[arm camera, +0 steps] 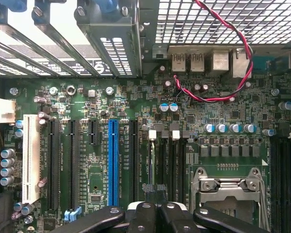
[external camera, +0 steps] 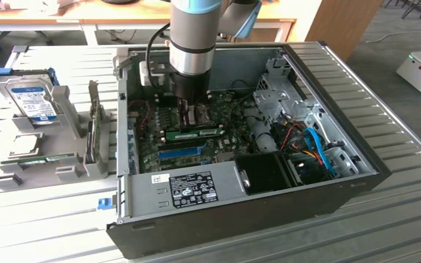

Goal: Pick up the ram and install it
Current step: 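Press down the ram until it locks into place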

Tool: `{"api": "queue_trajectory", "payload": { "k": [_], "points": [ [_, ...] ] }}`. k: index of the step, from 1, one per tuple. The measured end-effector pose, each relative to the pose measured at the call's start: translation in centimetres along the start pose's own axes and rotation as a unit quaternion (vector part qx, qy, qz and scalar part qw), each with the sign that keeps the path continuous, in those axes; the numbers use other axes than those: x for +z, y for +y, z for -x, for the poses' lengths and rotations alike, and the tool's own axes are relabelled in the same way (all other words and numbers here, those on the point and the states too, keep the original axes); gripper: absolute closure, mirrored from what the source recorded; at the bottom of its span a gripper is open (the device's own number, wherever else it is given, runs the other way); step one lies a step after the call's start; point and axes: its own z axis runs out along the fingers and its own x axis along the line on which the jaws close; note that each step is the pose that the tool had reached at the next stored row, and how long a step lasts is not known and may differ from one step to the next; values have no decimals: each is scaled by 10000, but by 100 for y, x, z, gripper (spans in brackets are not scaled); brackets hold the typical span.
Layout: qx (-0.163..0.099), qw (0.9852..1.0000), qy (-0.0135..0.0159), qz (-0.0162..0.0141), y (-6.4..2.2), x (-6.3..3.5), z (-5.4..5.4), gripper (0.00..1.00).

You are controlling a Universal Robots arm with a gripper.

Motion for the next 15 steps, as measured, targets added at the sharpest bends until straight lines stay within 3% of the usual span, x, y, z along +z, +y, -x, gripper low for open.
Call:
{"api": "queue_trajectory", "payload": {
  "k": [15],
  "points": [
    [0,10000,-1,0,-1,21,0,89]
  ]
}}
